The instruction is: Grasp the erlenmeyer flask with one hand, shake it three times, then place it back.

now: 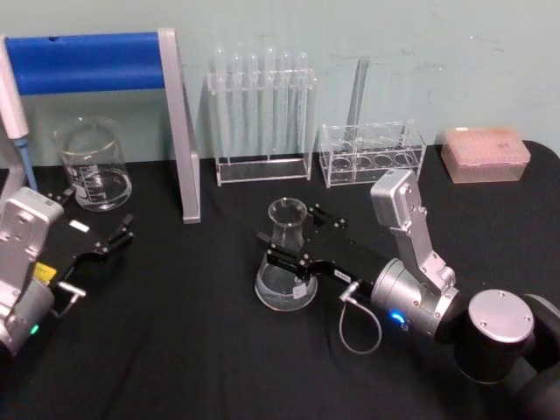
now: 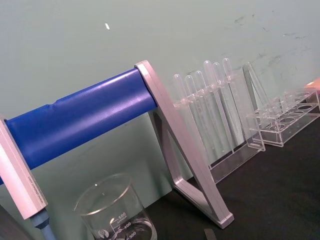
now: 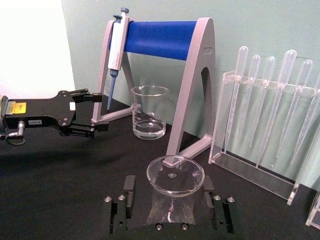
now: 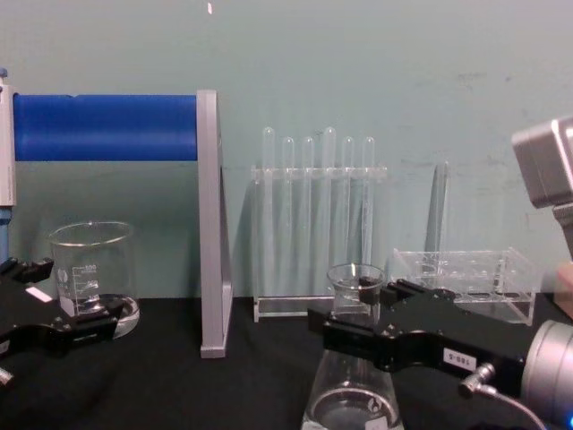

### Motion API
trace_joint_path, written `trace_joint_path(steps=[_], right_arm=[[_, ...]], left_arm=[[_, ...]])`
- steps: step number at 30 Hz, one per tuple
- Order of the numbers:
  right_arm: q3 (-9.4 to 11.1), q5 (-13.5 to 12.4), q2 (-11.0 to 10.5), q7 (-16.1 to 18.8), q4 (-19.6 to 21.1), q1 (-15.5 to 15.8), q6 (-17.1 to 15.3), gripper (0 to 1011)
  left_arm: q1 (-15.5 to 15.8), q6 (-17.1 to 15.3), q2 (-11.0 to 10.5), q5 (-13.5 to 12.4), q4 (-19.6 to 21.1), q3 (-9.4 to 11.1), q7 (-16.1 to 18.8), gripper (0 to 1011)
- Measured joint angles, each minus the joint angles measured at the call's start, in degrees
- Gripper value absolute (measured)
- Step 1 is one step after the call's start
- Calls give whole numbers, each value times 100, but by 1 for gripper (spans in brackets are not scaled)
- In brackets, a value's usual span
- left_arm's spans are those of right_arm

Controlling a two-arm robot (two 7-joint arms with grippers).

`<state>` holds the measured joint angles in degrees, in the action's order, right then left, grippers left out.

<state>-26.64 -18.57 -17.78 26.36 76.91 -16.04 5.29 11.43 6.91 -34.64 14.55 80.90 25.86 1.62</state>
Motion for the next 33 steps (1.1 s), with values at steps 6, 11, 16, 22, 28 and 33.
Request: trace_joint_path(steps=[6,11,16,22,28,33], right_arm=[[0,-5,-3,-2,4,3,1,685],[0,-9,-5,-5,7,3,2,533],[0,-11,-7,-6,9,3,2,449],[0,-13,-7,-6,9,3,2,449],[18,-13,-4,-5,24,11,-5,449],[132,-47,-24,-22,206,49,-67,449]], left_arm=[[0,0,0,0,0,0,0,1001],[0,0,0,0,0,0,0,1001],[0,0,0,0,0,0,0,1001],[0,0,0,0,0,0,0,1001],[0,0,0,0,0,0,0,1001],[0,0,0,0,0,0,0,1001]])
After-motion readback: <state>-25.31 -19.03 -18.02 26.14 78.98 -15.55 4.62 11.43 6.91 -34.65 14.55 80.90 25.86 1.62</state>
